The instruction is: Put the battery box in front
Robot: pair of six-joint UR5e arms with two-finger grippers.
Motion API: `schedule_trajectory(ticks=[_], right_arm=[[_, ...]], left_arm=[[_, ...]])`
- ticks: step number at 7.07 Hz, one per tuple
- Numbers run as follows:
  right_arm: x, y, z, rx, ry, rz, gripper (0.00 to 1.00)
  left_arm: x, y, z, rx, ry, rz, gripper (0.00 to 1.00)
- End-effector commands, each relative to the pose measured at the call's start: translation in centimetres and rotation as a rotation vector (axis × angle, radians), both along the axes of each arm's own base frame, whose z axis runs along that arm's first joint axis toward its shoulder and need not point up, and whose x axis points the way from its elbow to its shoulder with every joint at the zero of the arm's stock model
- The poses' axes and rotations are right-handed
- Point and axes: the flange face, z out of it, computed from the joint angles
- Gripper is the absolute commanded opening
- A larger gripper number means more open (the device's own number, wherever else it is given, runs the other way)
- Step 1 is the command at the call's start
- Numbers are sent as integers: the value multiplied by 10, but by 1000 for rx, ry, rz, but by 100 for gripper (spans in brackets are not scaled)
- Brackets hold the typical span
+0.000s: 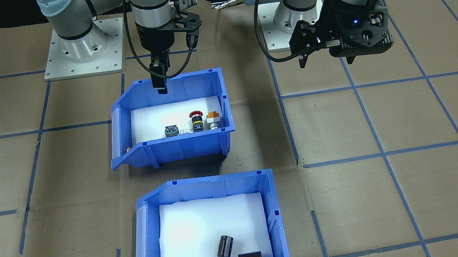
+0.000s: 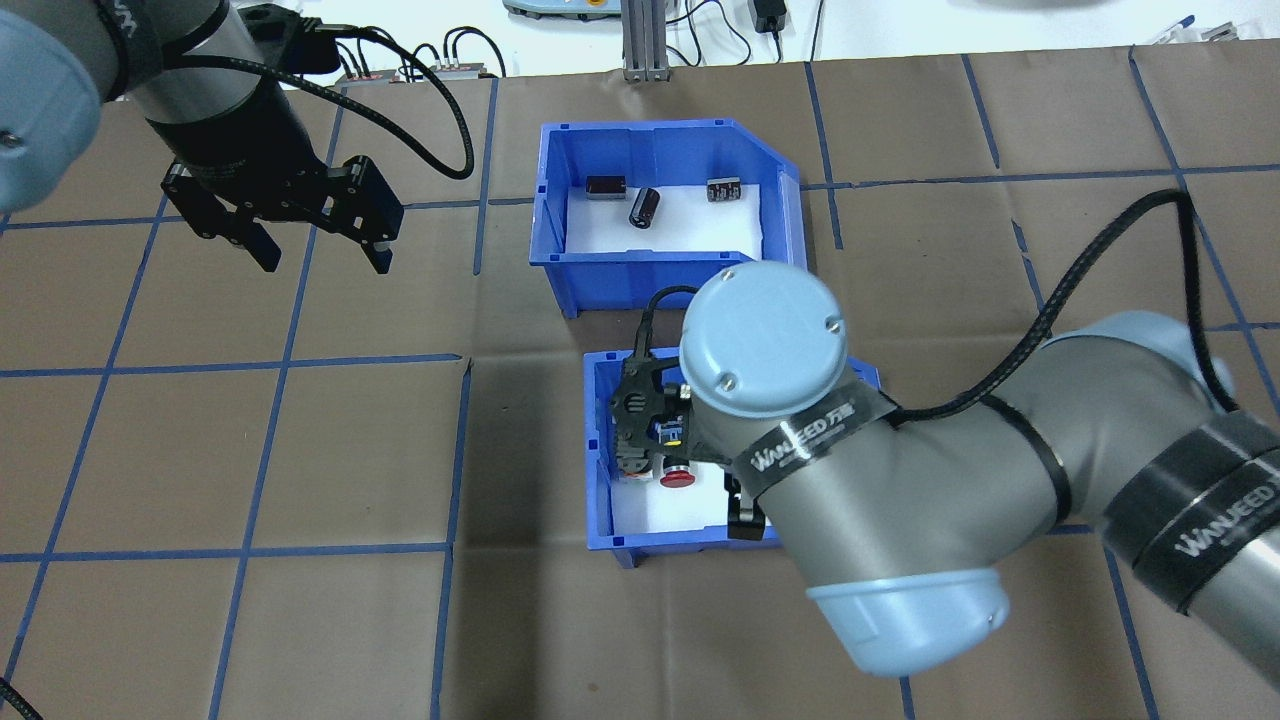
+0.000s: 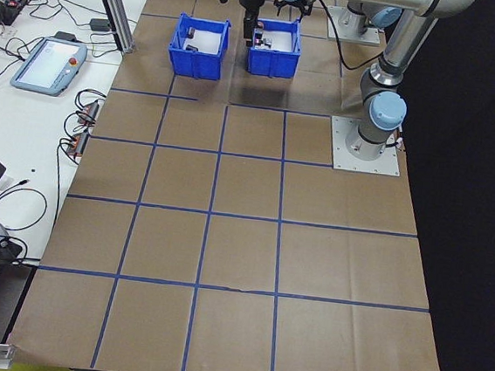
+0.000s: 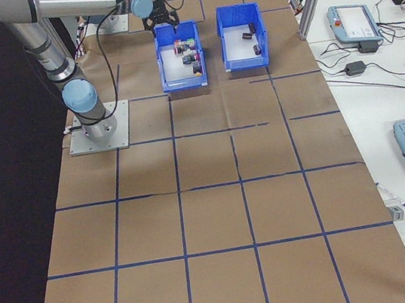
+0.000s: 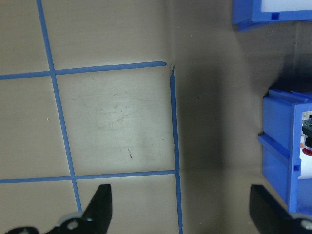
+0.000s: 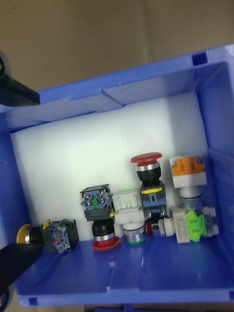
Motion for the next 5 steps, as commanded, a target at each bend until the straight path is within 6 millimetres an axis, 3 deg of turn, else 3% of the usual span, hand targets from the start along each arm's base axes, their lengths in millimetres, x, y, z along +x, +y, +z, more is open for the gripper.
schedule_trajectory(ticks=[1,5], right_arm=[[-45,-39,12,11,-55,-153,100],[-132,-105,62,-102,-121,-648,100]], left_arm=[[0,0,-1,2,0,-1,99],[1,0,0,1,-6,-2,99]])
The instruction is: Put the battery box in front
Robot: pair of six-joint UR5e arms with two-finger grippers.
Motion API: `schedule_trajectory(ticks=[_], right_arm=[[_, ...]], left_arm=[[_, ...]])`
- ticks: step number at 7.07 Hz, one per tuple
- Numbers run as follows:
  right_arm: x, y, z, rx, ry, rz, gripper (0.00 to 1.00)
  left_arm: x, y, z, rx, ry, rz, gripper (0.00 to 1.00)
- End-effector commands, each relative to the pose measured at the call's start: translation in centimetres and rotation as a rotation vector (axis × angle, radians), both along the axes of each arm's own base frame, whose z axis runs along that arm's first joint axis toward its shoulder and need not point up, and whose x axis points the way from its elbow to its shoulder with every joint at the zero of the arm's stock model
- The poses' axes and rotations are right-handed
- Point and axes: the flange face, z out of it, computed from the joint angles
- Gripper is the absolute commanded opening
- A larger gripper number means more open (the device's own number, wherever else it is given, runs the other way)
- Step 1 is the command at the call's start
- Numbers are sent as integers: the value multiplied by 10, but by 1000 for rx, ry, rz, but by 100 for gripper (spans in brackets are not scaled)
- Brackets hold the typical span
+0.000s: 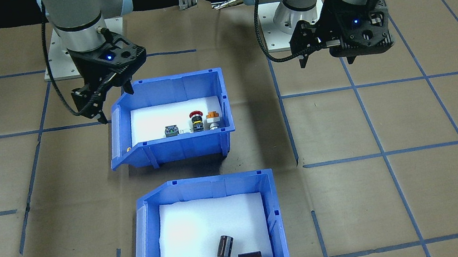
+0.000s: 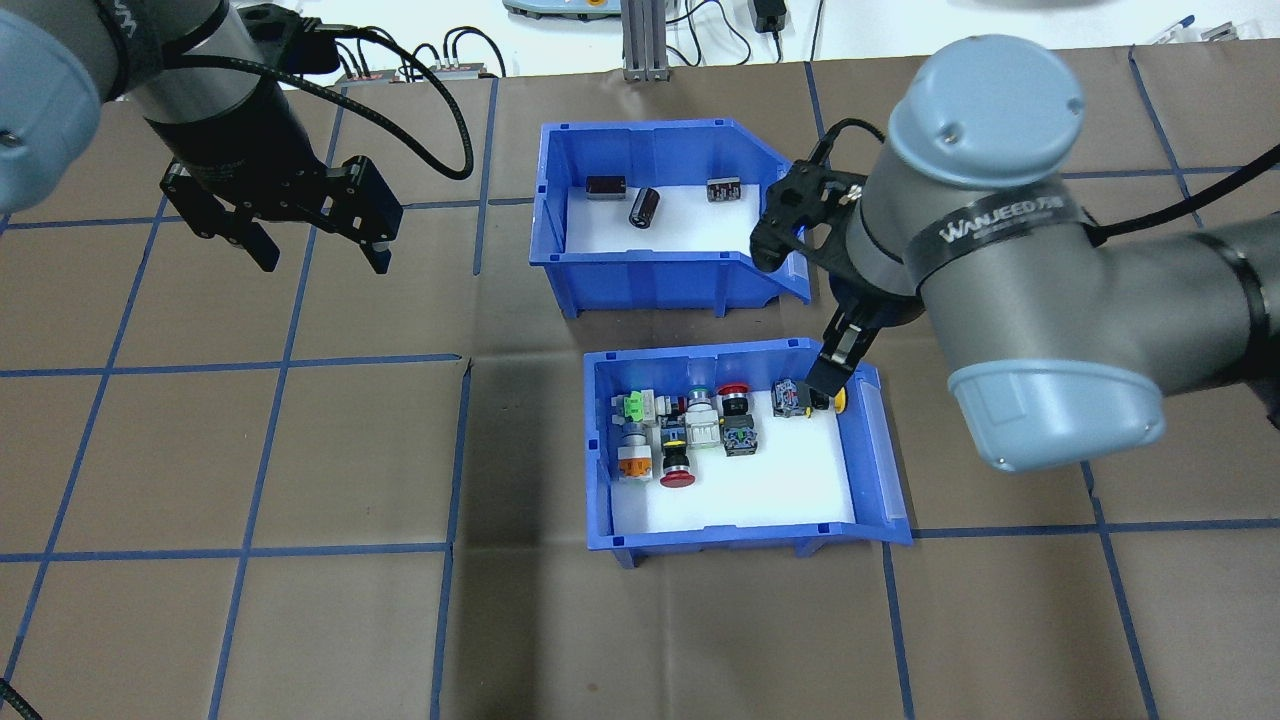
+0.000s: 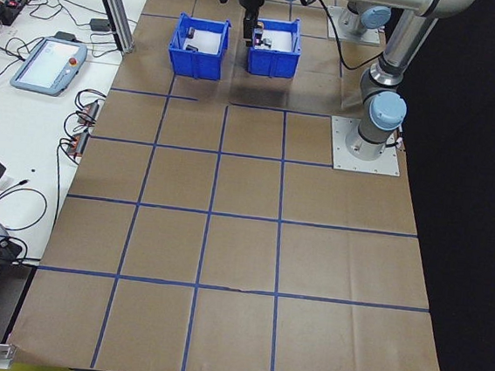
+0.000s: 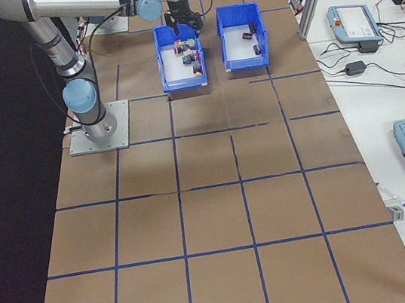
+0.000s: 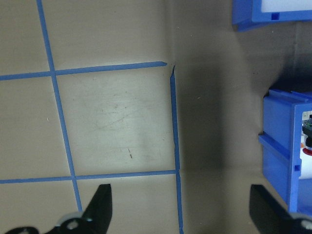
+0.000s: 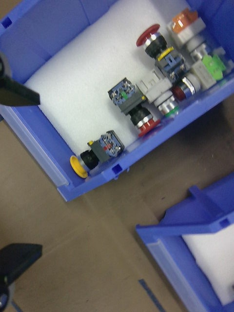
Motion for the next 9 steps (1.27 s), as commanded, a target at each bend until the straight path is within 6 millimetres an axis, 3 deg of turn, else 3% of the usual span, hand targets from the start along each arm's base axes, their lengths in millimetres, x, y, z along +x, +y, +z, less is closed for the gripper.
schedule_trajectory(ticks=[1,4,5,6,9], right_arm=[[-36,-26,17,-38,-50,-341,100],[-46,-69,21,60,-72,-806,100],[-58,-80,40,101,-60,-864,100],[-68,-86,45,124,-56,-939,100],[-65,-77,55,110,-67,-1007,100]], left_arm=[[0,0,-1,2,-2,0,99],[0,0,-2,2,-3,-2,99],[0,1,0,-1,-3,-3,99],[0,0,1,-3,-3,-3,99],[0,0,1,-3,-3,-3,99]])
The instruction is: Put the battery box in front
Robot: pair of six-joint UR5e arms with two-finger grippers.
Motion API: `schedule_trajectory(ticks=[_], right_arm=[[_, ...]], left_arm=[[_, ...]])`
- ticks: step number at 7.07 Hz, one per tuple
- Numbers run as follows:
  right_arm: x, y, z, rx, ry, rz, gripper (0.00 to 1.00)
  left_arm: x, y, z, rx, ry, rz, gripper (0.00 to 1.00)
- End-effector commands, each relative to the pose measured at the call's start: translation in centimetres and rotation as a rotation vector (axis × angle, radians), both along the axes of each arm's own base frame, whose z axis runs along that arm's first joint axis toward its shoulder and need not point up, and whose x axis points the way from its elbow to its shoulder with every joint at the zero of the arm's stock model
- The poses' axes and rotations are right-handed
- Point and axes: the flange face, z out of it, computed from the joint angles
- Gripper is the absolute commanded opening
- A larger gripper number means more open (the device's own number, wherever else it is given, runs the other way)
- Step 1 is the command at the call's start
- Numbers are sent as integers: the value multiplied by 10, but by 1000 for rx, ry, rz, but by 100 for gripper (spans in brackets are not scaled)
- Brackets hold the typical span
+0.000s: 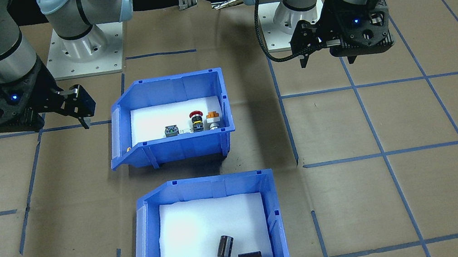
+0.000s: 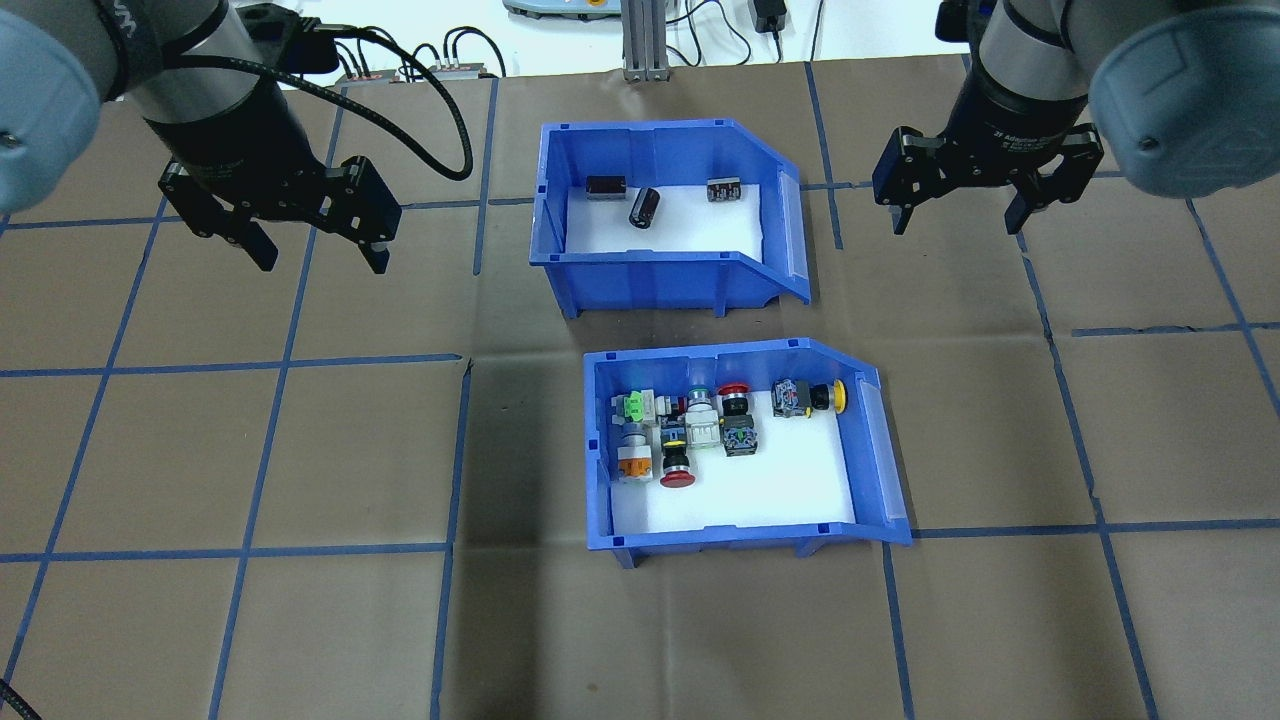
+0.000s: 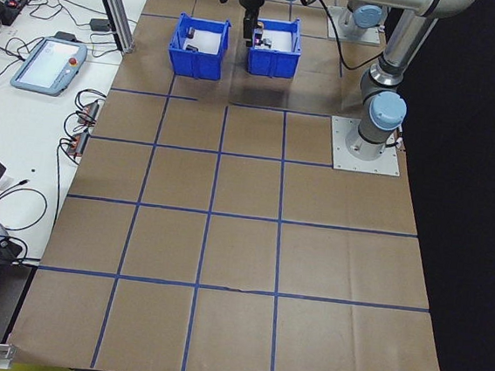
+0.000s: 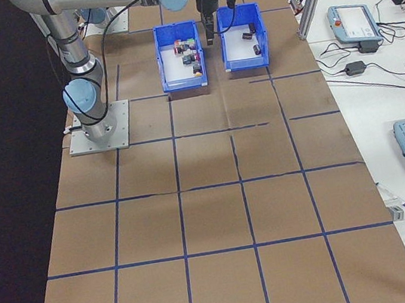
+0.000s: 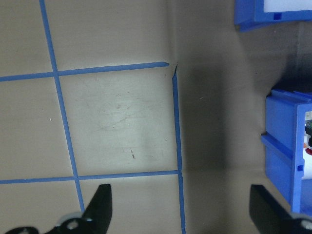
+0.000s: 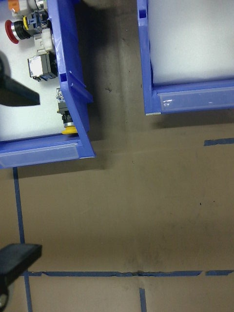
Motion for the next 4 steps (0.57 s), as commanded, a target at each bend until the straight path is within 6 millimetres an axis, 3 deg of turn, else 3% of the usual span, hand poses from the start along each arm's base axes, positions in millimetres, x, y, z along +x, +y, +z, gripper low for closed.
schedule_trajectory(ticks=[1,4], right_arm=[[4,5,4,6,-21,-20,100],[5,7,4,15,-29,-26,100]], left_arm=[[0,0,-1,1,0,0,99],[0,0,1,-2,5,0,99]])
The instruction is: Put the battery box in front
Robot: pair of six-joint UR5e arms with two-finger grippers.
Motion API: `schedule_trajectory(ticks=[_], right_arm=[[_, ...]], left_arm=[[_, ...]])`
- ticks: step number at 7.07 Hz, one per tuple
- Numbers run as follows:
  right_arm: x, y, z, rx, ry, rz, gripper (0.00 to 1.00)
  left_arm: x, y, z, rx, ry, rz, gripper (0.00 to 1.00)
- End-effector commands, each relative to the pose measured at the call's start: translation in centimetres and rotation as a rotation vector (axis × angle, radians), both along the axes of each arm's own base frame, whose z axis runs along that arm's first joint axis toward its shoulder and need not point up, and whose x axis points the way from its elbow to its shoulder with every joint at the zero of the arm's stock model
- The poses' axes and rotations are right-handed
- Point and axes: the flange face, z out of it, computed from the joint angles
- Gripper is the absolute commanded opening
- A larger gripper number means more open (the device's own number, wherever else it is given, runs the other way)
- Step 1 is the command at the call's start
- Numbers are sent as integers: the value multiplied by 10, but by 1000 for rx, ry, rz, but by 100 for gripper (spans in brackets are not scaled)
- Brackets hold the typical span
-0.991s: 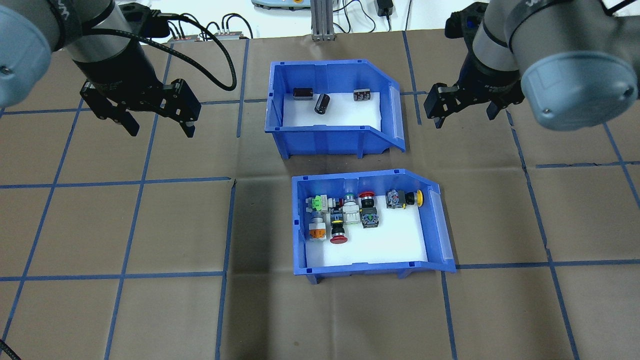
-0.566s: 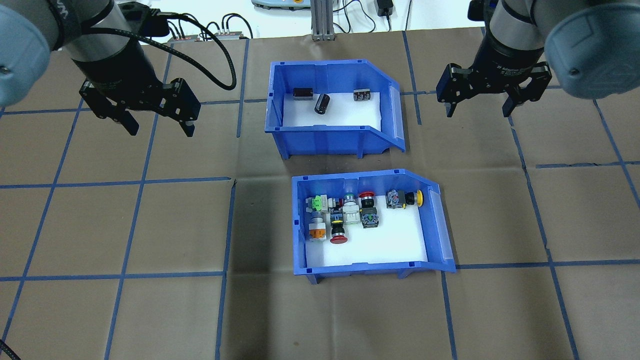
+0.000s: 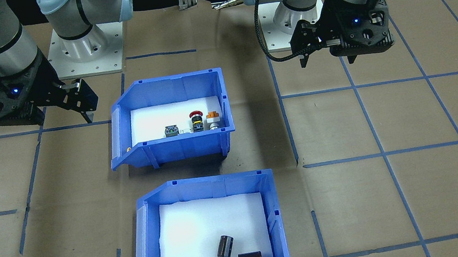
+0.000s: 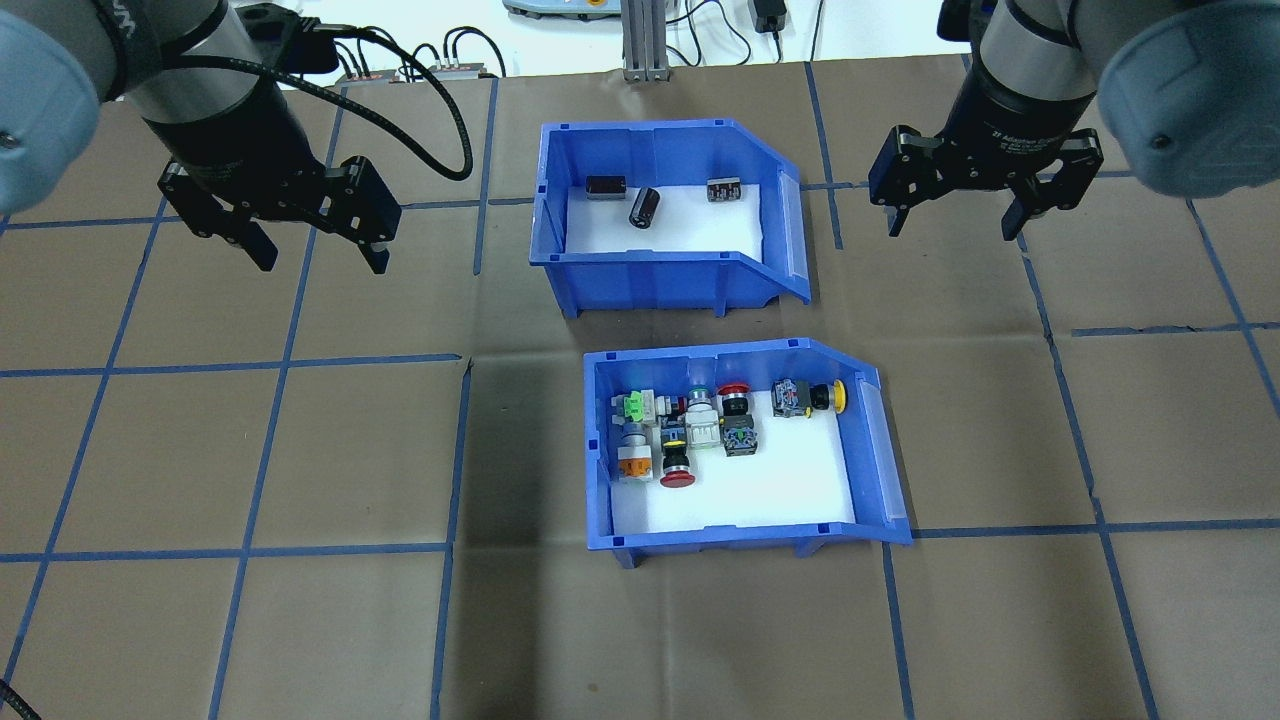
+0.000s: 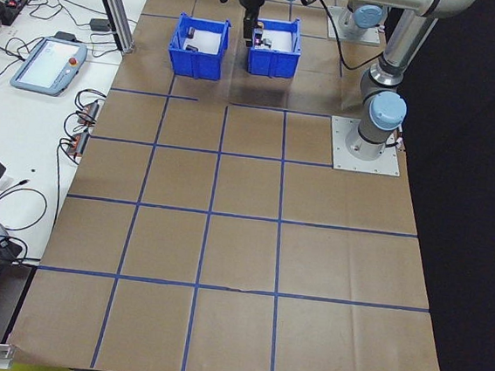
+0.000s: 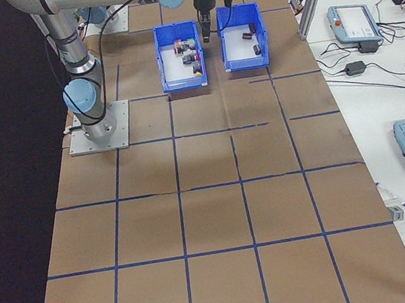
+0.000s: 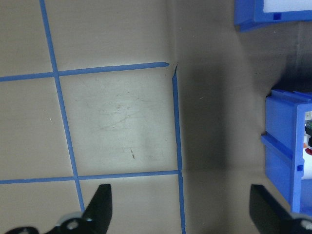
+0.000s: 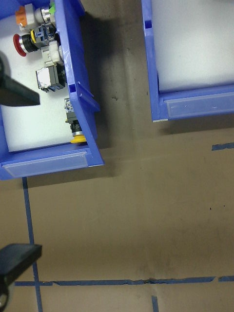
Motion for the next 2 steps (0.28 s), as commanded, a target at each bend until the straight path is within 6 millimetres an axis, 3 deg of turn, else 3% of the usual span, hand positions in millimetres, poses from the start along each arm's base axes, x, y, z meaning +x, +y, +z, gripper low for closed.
schedule_trajectory(ticks=[1,2], right_arm=[[0,0,0,0,-3,-1,100],[1,0,-1,3,-5,-1,100]], left_arm=[[0,0,0,1,4,0,99],[0,0,0,-1,4,0,99]])
